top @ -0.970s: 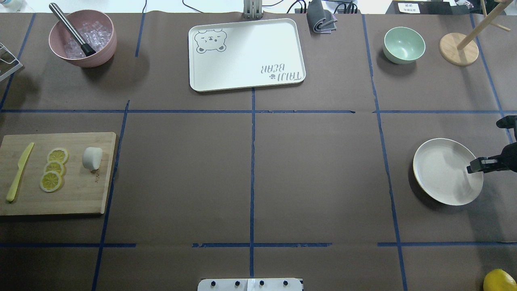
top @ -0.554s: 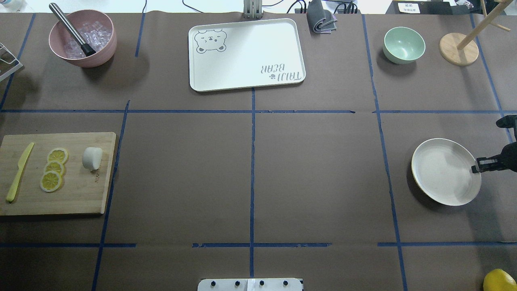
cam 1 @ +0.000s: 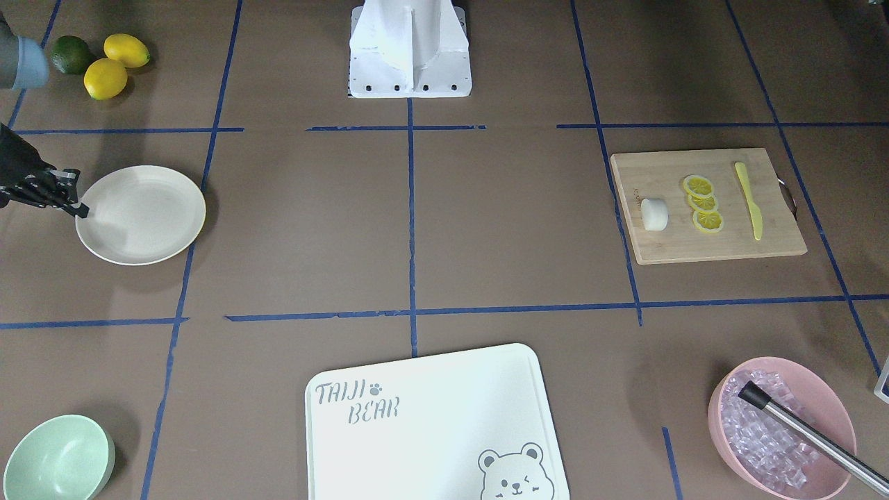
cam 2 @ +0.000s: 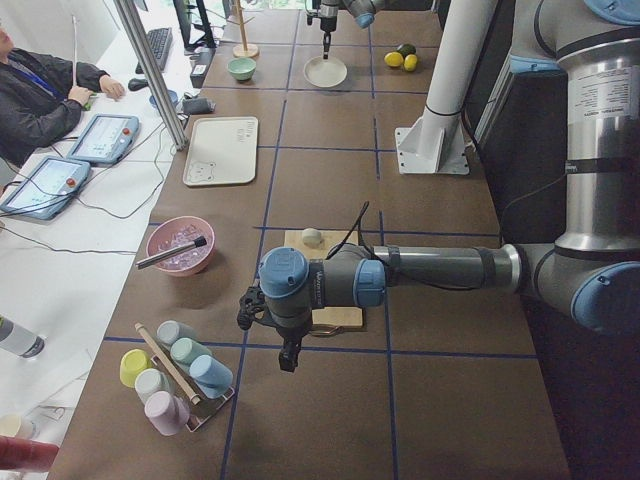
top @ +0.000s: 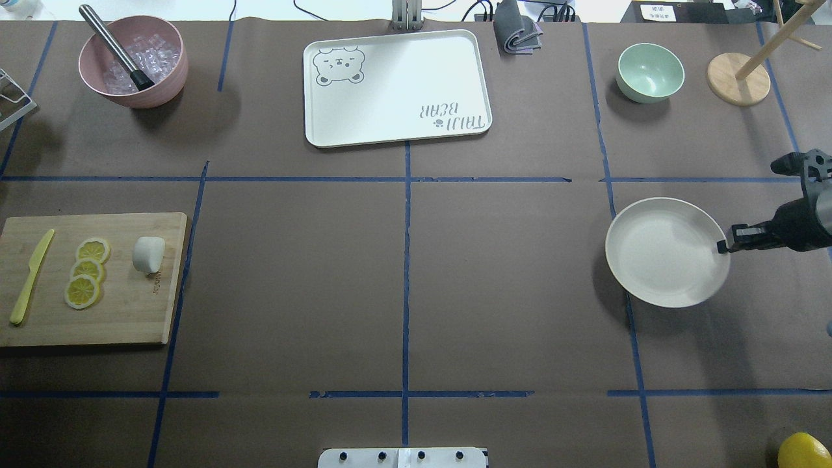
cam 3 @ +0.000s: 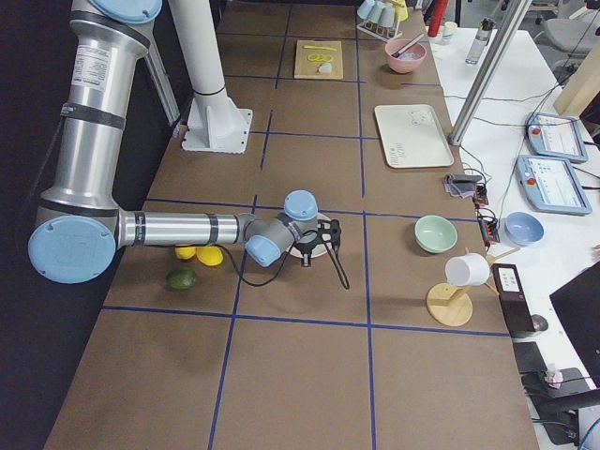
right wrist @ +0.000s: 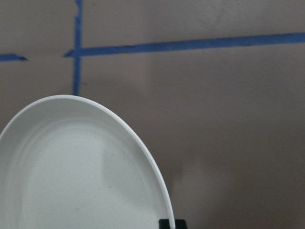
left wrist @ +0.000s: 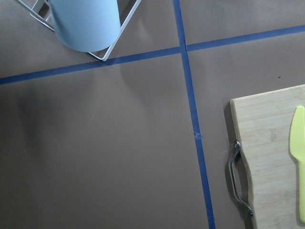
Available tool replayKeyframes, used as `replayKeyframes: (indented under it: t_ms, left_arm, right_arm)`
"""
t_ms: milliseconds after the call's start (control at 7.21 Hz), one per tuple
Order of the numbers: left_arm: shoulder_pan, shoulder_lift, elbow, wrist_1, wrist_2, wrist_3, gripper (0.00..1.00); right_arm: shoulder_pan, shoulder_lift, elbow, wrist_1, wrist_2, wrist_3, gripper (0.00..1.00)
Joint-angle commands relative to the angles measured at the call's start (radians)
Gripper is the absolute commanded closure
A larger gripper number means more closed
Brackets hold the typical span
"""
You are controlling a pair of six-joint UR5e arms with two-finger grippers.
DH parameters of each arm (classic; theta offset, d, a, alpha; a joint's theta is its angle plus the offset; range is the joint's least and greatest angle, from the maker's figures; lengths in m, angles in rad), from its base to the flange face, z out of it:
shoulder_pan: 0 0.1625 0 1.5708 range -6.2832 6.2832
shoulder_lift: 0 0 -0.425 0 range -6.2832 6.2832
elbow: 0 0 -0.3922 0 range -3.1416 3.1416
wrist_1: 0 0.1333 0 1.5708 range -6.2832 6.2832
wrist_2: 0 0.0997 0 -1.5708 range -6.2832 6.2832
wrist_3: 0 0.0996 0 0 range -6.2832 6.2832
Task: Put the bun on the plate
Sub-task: 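Slide the cream plate with the right gripper toward the table center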
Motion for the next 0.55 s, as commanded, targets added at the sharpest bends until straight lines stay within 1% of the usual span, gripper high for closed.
replayKeyframes:
  t_ms: [0,139,277,416]
  left_arm:
    - [0.001,0.0,0.0,0.0,0.0,0.0,0.0]
    - [0.001,0.0,0.0,0.0,0.0,0.0,0.0]
    - [-0.001,0.0,0.0,0.0,0.0,0.0,0.0]
    - [0.001,0.0,0.0,0.0,0.0,0.0,0.0]
  right_arm:
    - [-0.073,0.184,0.009,-0.012,0.028,0.236,1.0]
    - [-0.183,0.293,-0.009,-0.044,-0.05,0.372,1.0]
    - [-0.245,0.403,-0.009,-0.15,-0.146,0.439,1.0]
    - [-0.323,0.509,-0.011,-0.279,-0.224,0.511,1.0]
